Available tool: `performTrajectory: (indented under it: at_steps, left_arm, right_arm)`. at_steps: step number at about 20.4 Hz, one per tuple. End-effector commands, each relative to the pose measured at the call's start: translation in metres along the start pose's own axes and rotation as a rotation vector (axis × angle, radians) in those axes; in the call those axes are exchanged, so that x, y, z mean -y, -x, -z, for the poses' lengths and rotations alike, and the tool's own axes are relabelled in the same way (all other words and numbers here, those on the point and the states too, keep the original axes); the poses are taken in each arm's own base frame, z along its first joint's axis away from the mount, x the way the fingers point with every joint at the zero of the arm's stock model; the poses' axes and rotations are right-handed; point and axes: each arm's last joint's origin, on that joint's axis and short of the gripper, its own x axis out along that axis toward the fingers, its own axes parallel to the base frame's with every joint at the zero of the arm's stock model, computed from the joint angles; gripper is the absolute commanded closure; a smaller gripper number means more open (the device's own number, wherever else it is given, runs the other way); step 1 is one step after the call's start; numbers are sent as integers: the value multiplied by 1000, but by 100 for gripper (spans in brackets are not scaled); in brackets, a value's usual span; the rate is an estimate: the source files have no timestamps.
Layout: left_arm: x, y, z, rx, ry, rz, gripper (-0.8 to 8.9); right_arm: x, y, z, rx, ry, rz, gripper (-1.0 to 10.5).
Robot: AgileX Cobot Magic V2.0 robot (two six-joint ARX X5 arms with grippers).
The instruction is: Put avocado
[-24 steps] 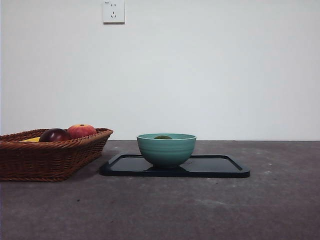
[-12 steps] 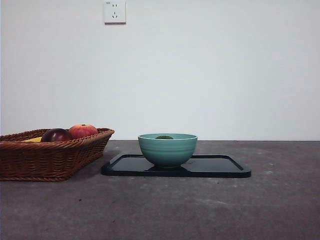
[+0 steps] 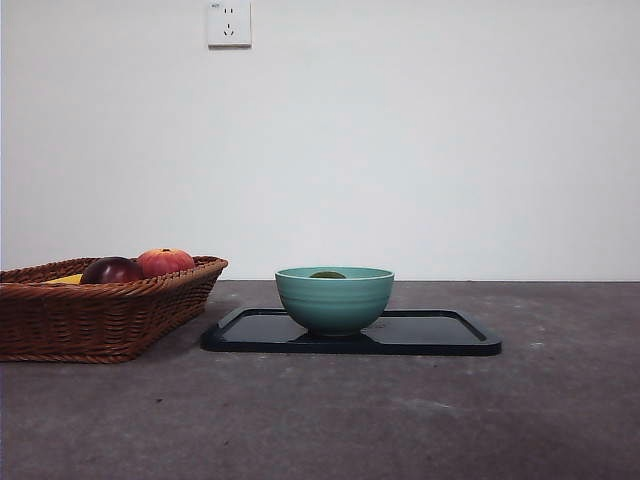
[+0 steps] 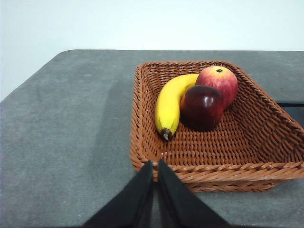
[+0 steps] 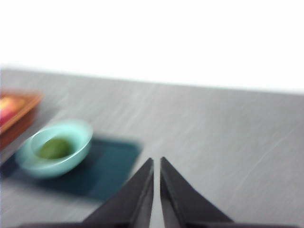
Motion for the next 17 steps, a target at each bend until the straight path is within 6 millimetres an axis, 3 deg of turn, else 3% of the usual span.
performTrajectory:
  at_steps: [1, 4, 8, 17]
  left_arm:
    - [0, -2, 8, -26, -9, 4, 795]
    - [0, -2, 8, -26, -9, 4, 795]
    - [0, -2, 8, -26, -9, 4, 795]
    - [0, -2, 8, -26, -9, 3, 795]
  right_arm:
    - [9, -15, 30, 88, 36, 88, 927]
    - [17, -30, 67, 103, 38, 161, 927]
    - [20, -39, 94, 92, 38, 129, 927]
    - [27, -40, 115, -5, 71, 168, 927]
